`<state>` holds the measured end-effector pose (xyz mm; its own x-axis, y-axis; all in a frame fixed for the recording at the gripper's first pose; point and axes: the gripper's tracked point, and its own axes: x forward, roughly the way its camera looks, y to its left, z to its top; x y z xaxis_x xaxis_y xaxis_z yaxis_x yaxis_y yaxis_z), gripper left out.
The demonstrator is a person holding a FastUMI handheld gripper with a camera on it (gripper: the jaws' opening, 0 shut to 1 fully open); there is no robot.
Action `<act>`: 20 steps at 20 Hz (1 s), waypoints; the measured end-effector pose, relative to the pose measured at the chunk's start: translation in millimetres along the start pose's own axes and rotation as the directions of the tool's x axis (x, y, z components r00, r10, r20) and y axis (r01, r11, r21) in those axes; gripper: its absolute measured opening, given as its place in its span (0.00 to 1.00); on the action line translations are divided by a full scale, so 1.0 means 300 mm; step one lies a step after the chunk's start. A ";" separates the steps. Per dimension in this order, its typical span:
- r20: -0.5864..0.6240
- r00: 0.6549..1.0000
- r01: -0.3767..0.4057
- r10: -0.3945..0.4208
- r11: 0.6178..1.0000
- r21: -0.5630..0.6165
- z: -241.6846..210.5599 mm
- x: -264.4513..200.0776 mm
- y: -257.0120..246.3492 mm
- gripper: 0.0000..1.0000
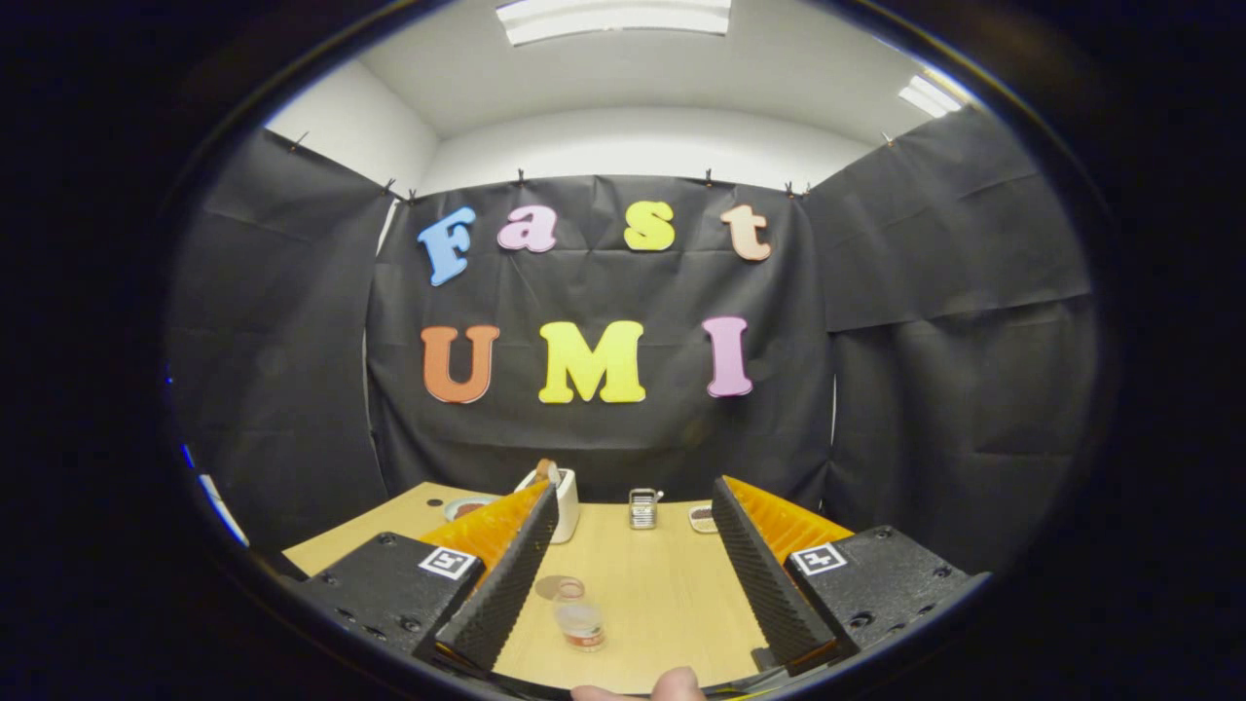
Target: Take the bottle from table, then pour the juice into the cup, finally place the bottle on the coaster
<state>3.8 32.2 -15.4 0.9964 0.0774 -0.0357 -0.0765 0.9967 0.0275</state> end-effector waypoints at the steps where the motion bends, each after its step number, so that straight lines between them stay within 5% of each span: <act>1: -0.001 1.000 -0.006 0.006 1.000 0.004 -0.010 0.003 0.004 1.00; 8: -0.043 0.999 -0.031 0.032 0.999 0.032 -0.148 0.040 0.004 1.00; 20: -0.169 0.979 -0.122 0.118 0.993 -0.012 -0.693 0.145 0.122 1.00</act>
<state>36.5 77.2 -223.6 0.9597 0.1976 -0.2001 -0.1976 0.9801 0.0201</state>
